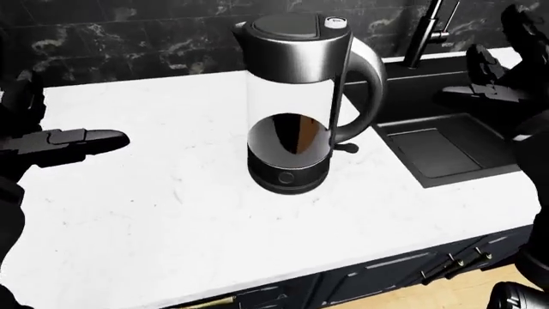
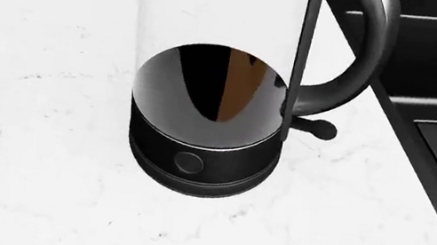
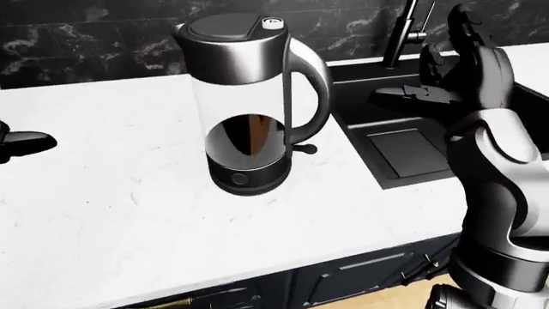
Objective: Press the button to open the lid of the electric kettle.
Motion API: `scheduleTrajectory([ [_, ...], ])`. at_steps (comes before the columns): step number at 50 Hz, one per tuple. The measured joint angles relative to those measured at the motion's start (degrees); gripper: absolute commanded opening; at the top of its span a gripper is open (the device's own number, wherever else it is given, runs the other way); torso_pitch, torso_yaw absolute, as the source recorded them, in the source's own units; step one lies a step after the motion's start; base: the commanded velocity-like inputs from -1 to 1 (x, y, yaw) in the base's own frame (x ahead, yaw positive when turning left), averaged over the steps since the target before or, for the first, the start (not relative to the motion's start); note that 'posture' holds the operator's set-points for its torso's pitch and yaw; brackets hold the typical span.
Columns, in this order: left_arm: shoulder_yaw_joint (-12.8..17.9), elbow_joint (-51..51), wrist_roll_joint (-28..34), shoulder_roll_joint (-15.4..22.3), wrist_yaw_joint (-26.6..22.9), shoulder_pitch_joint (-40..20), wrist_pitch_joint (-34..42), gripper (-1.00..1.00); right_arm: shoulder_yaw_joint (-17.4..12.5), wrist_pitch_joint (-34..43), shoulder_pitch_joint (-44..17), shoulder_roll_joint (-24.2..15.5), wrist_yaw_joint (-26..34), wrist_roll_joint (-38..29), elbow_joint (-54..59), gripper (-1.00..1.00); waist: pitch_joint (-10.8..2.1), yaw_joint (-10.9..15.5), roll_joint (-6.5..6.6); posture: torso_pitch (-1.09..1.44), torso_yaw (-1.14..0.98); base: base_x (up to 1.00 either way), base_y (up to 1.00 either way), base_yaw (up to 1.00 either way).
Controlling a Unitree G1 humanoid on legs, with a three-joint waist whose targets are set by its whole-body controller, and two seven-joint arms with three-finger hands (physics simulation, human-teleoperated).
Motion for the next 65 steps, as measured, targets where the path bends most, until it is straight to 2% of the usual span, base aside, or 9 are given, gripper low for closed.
scheduleTrajectory([
  [4,0.5,-1.2,-0.2,0.3,-0.2,-0.3,-1.1,1.00,-1.6,-1.0,-0.6,-0.7,-0.3,-0.2,-1.2,1.00,-0.09,0.0,-2.50,0.00,0.00,0.02,-0.17,0.00],
  [7,0.4,-1.1,-0.3,0.6,0.0,-0.8,-1.0,1.00,-1.7,-1.4,-1.0,-0.9,-0.4,-0.2,-1.4,1.00,-0.42,0.0,-5.58,0.00,0.00,0.02,-0.17,0.00],
  [9,-0.7,-1.3,-0.7,0.0,0.0,-0.6,-0.9,1.00,-2.3,-1.3,-0.6,-1.2,-0.7,-0.2,-0.9,1.00,-0.16,-1.4,-4.29,0.00,0.00,0.02,-0.07,0.00],
  [13,-1.4,-1.1,-1.5,-0.1,-0.2,-1.0,-0.4,1.00,-2.2,-1.1,-0.7,-1.1,-1.4,-0.7,0.2,1.00,1.30,-2.3,-3.83,0.00,0.00,0.00,0.00,0.00],
  [18,0.8,-1.0,-3.2,-0.5,0.5,-1.4,-1.3,1.00,-1.1,-1.4,-0.4,-0.6,-1.0,-1.3,-0.2,1.00,2.48,-1.8,-0.38,0.00,0.00,0.00,0.00,0.00],
  [28,1.4,-1.3,-7.1,0.7,2.3,1.7,-4.7,1.00,-1.1,-1.3,-1.1,-0.8,0.1,-2.4,-1.2,1.00,1.59,-0.7,-2.54,0.00,0.00,0.00,0.00,0.00],
  [40,1.2,-1.7,-10.0,1.1,3.3,1.6,-3.8,1.00,0.6,0.1,-3.3,-0.9,1.4,-5.8,1.1,1.00,1.44,-0.5,-2.12,-0.01,0.00,0.00,0.00,0.00],
  [47,0.9,-1.5,-11.7,1.2,4.4,1.6,-3.0,1.00,0.3,0.7,-3.6,-0.8,1.5,-6.8,1.2,1.00,0.17,-0.5,-1.88,-0.06,0.00,0.00,0.00,0.00],
  [65,1.5,-1.3,-13.8,2.2,5.7,1.9,-3.5,1.00,0.0,1.8,-4.0,-1.0,1.2,-6.3,0.0,1.00,-5.03,-0.6,-1.95,-0.20,0.00,0.00,0.00,0.00],
])
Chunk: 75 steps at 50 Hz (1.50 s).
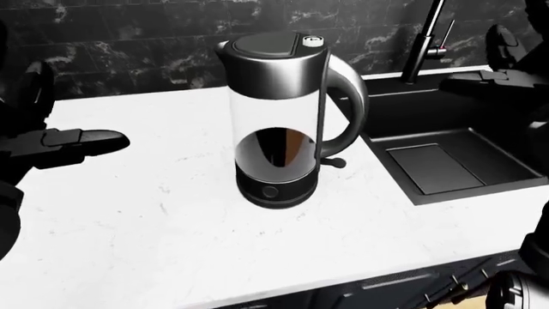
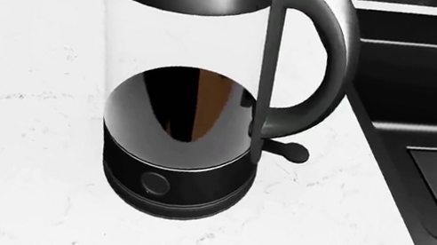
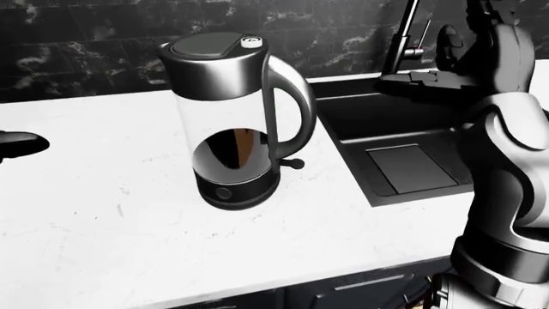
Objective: Press the button to open the lid of the electric kettle.
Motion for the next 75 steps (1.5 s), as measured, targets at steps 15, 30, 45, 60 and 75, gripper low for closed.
scheduleTrajectory([
  [15,-0.2,-0.2,0.2,0.2,-0.4,0.5,-0.6,1.00,0.4,0.2,-1.0,-0.1,0.0,-0.2,0.0,1.00,-5.52,0.0,0.44,-0.29,0.00,0.00,0.00,0.00],
  [30,-0.2,-0.4,0.7,-0.2,-1.0,0.6,-0.2,1.00,0.5,0.4,-1.0,0.2,0.2,-0.5,0.0,1.00,-8.75,0.1,0.61,-0.34,0.00,0.00,0.00,0.00],
  [45,0.0,-0.6,1.1,-0.3,-1.3,0.6,-0.2,1.00,0.5,0.5,-1.0,0.3,0.4,-0.6,-0.4,1.00,-11.16,0.3,0.40,-0.40,0.00,0.00,0.00,0.00],
  [60,-0.2,-1.0,1.4,-0.2,-1.8,0.0,0.6,1.00,0.9,1.2,-2.3,0.2,0.4,-0.6,-0.3,1.00,-12.09,0.6,0.48,-0.43,0.00,0.00,0.00,0.00],
  [75,-0.3,-1.0,1.3,0.8,-1.3,-0.2,-0.2,1.00,5.3,1.1,-10.7,0.4,2.9,-4.3,6.8,1.00,-12.54,0.4,0.83,-0.43,0.00,0.00,0.00,0.00],
])
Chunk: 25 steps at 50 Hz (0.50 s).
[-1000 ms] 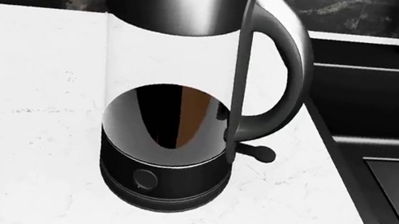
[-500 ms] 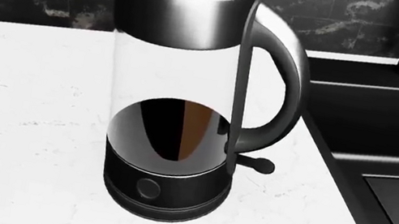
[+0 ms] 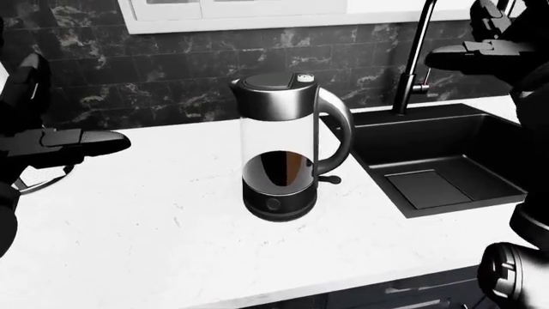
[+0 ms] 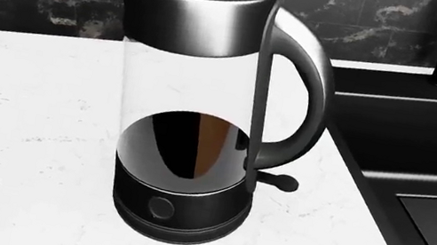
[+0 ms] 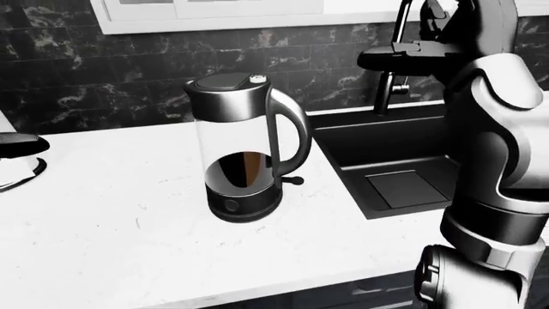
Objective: Press the button to open the lid of the electric kettle.
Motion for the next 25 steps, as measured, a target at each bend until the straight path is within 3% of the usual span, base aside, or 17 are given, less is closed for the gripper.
scheduleTrajectory([
  [25,-1.1,-0.3,2.9,-0.4,-0.9,-0.5,0.7,1.00,6.6,-4.7,-9.9,7.5,5.5,-14.9,16.1,1.00,0.17,0.1,0.74,-0.43,0.00,0.00,0.00,0.00],
])
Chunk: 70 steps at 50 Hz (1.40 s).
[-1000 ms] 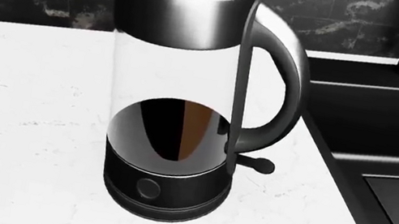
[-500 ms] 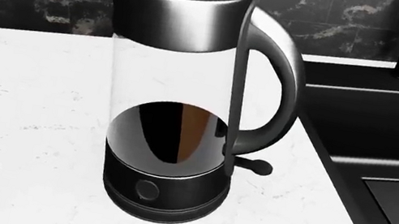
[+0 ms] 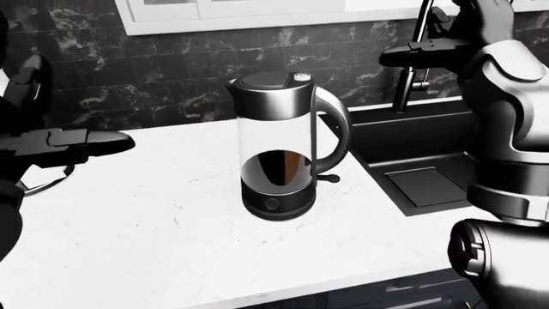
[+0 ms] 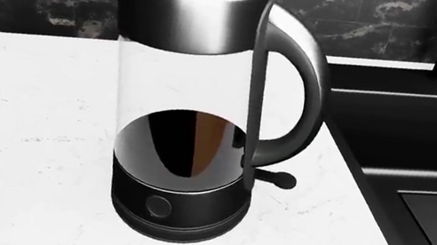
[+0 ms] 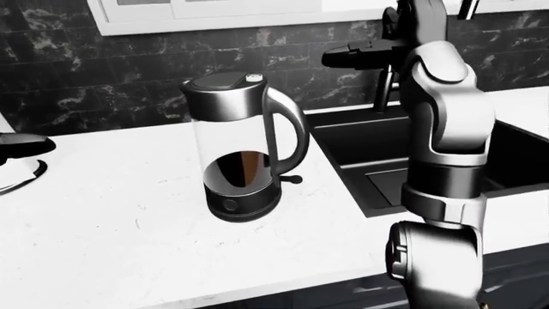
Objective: Press the button to open the lid of the electric kettle.
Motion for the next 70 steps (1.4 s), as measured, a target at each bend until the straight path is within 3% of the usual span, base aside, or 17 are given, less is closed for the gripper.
scheduleTrajectory([
  [8,-1.3,-0.5,5.3,-1.0,-1.3,-0.5,-0.3,1.00,0.4,-1.8,-2.2,2.1,0.7,-5.9,3.2,1.00,0.05,0.1,0.03,-0.43,0.00,0.00,0.00,0.00],
  [23,-0.2,-0.5,5.9,-1.5,-2.3,-2.0,2.8,1.00,1.6,-4.9,-5.9,3.9,1.8,-8.3,6.9,1.00,0.05,0.0,0.17,-0.43,0.00,0.00,0.00,0.00],
  [33,0.2,-0.8,4.8,-1.4,-1.9,-2.1,3.3,1.00,2.2,-0.1,-8.3,5.0,4.5,-8.9,7.2,1.00,0.10,-0.1,0.36,-0.43,0.00,0.00,0.00,0.00],
  [52,0.7,-0.2,-0.1,-0.8,0.7,-1.4,3.3,1.00,4.3,-4.1,-9.8,9.2,7.3,-11.7,13.8,1.00,0.27,-0.1,0.82,-0.43,0.00,0.00,0.00,0.00],
  [70,0.7,0.1,-2.5,-0.4,2.0,-0.7,3.0,1.00,5.1,-7.1,-14.1,11.9,6.4,-12.8,21.5,1.00,0.24,-0.1,1.19,-0.43,0.00,0.00,0.00,0.00],
])
